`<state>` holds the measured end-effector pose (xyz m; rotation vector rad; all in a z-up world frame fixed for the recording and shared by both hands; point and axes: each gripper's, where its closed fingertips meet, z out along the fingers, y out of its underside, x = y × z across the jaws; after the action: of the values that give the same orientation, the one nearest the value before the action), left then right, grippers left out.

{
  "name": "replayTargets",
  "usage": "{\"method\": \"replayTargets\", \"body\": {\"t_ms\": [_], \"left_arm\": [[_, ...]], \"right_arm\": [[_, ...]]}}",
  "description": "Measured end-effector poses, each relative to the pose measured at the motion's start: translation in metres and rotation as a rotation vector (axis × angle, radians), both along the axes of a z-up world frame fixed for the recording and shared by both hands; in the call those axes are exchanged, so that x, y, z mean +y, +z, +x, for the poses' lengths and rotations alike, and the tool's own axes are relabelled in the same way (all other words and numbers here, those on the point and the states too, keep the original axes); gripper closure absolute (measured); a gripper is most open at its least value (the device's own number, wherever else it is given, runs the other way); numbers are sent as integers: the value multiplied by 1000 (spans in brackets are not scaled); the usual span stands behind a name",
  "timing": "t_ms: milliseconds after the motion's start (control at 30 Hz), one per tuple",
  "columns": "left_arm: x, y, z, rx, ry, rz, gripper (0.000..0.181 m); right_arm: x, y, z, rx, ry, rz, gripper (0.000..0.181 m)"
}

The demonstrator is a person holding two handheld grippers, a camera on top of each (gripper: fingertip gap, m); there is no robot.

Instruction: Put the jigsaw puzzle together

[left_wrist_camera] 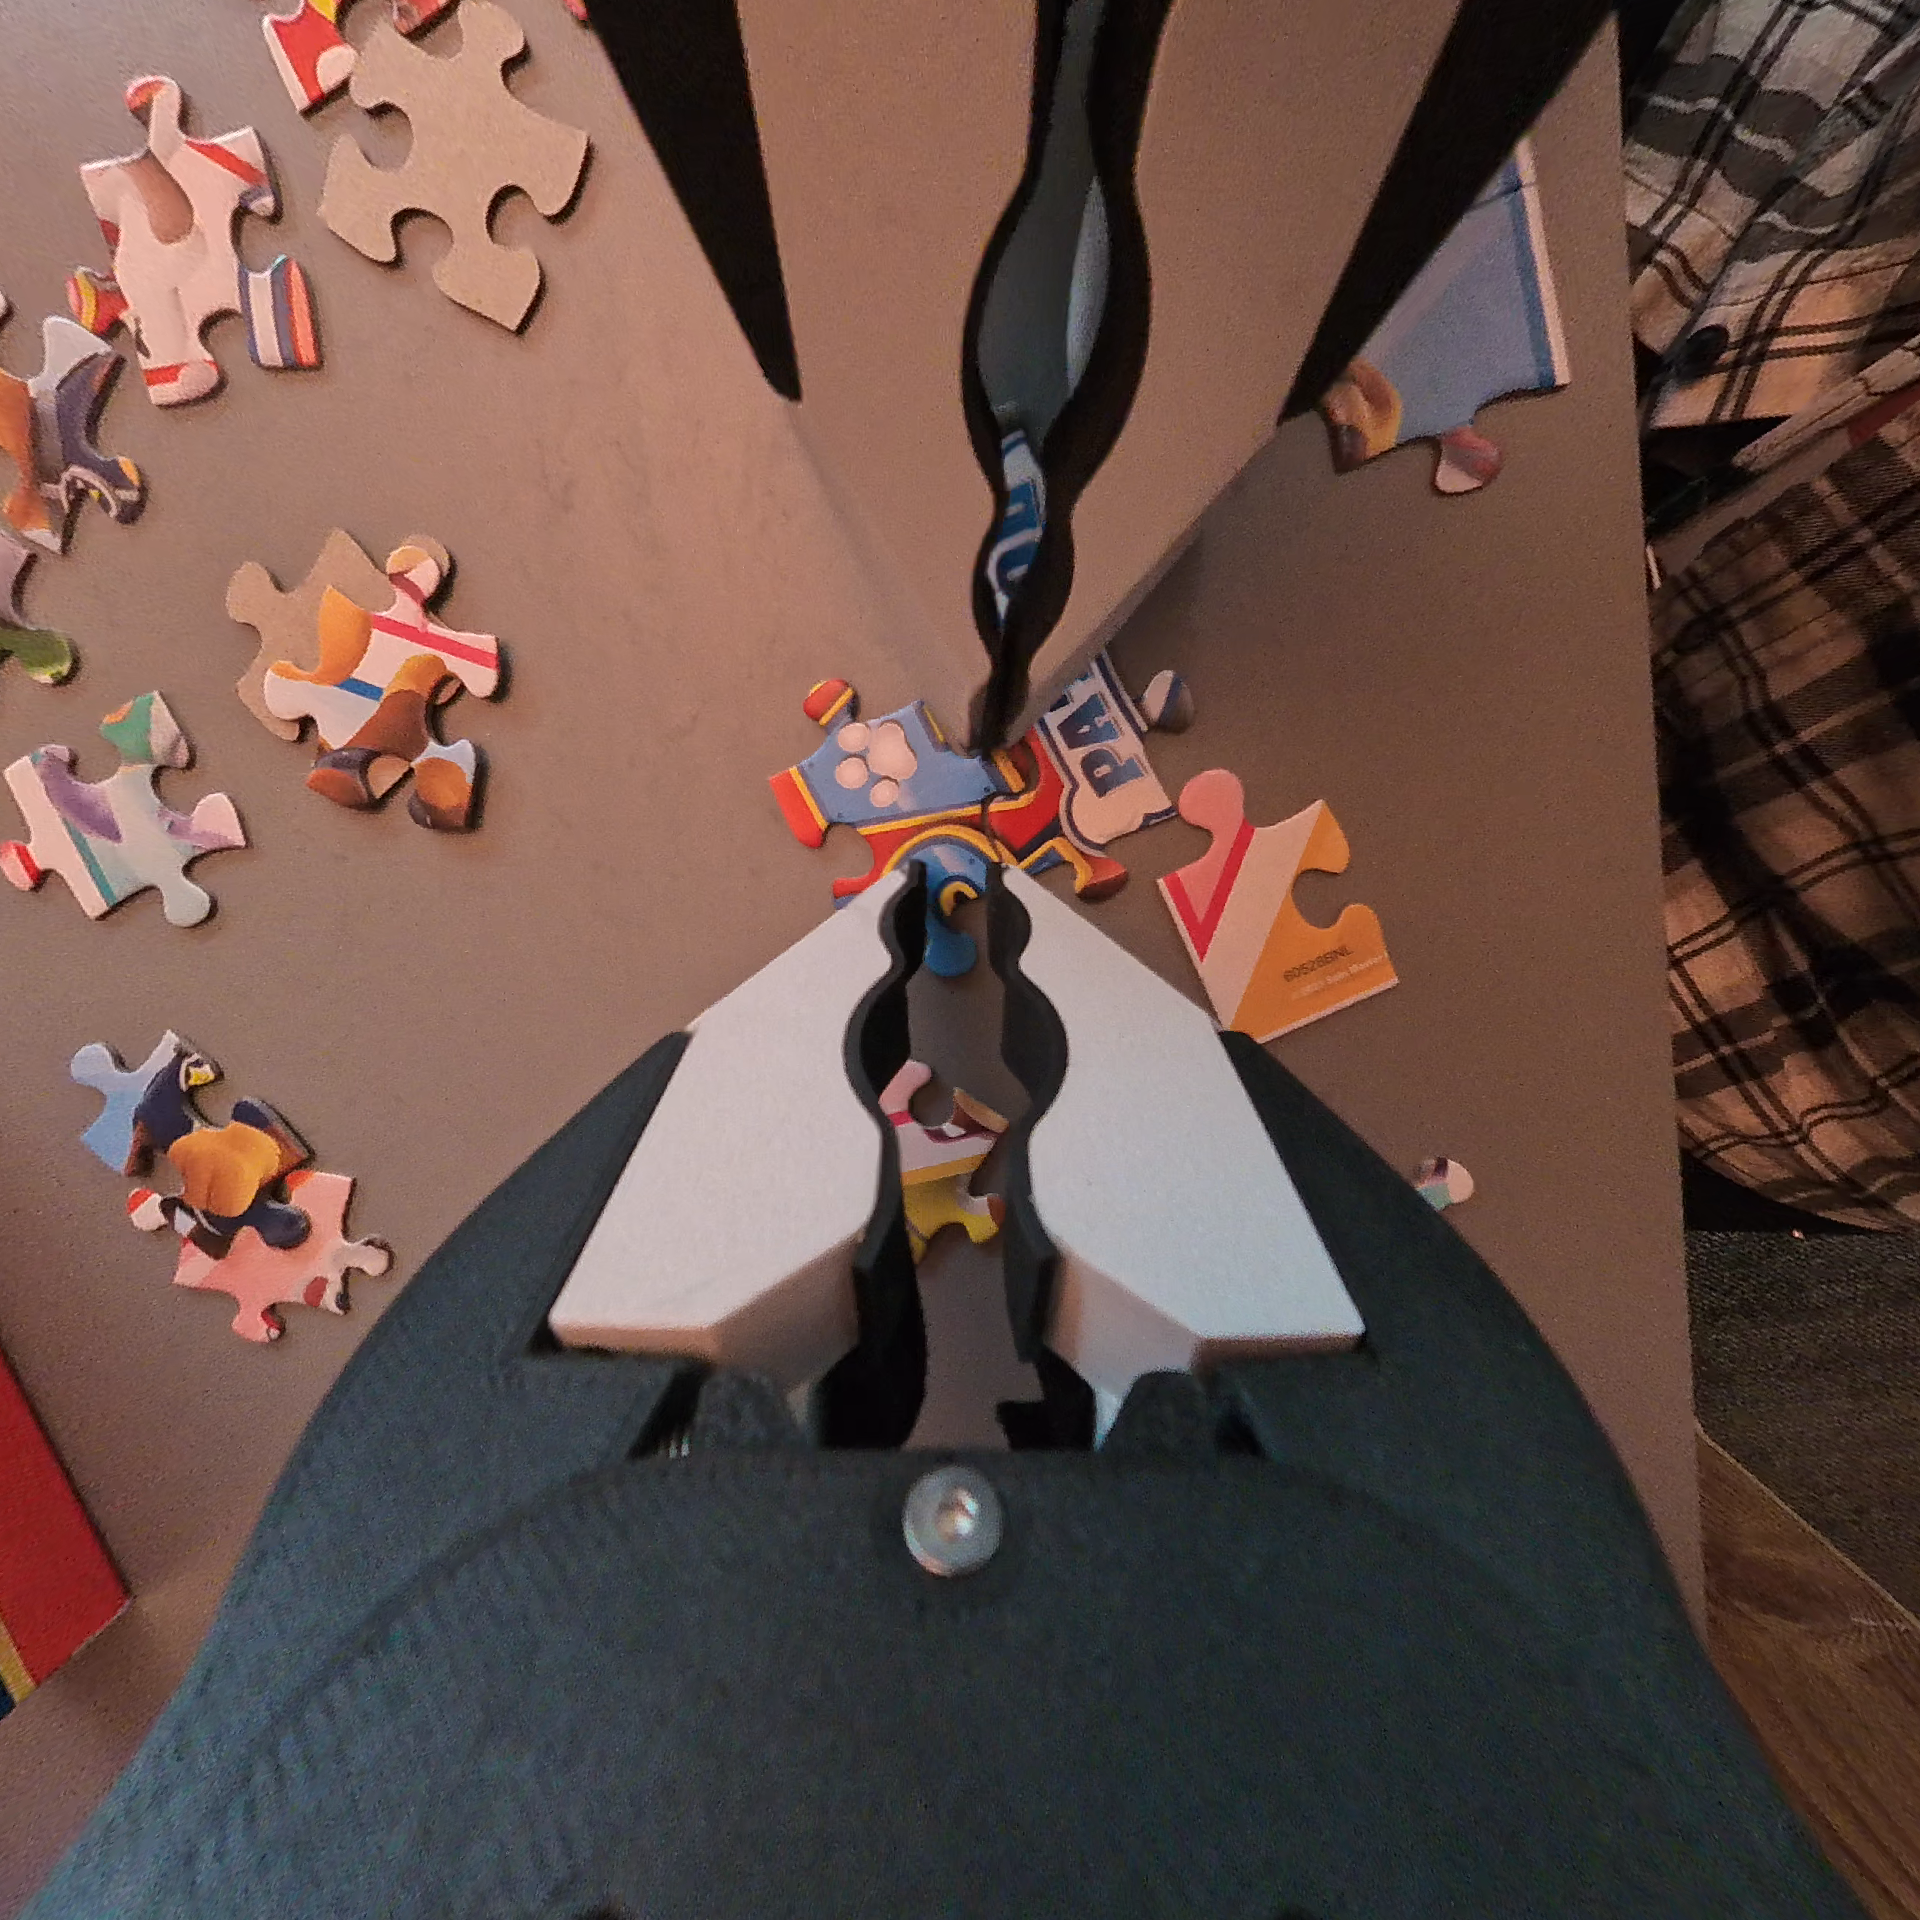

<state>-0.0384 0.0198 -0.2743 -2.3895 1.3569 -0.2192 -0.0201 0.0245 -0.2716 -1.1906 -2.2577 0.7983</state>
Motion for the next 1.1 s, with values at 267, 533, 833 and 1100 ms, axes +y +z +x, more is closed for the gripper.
{"method": "replayTargets", "body": {"t_ms": [267, 533, 833, 1100], "left_arm": [[0, 0, 0, -10, 11, -8, 171], [-1, 0, -1, -14, 15, -12, 172], [-2, 1, -1, -32, 34, -6, 172], [0, 0, -2, -19, 37, -6, 173]], "right_arm": [[-2, 0, -1, -5, 14, 19, 181], [-4, 1, -3, 10, 21, 33, 181], [-5, 0, -4, 12, 28, 60, 181], [-3, 0, -7, 6, 21, 69, 181]]}}
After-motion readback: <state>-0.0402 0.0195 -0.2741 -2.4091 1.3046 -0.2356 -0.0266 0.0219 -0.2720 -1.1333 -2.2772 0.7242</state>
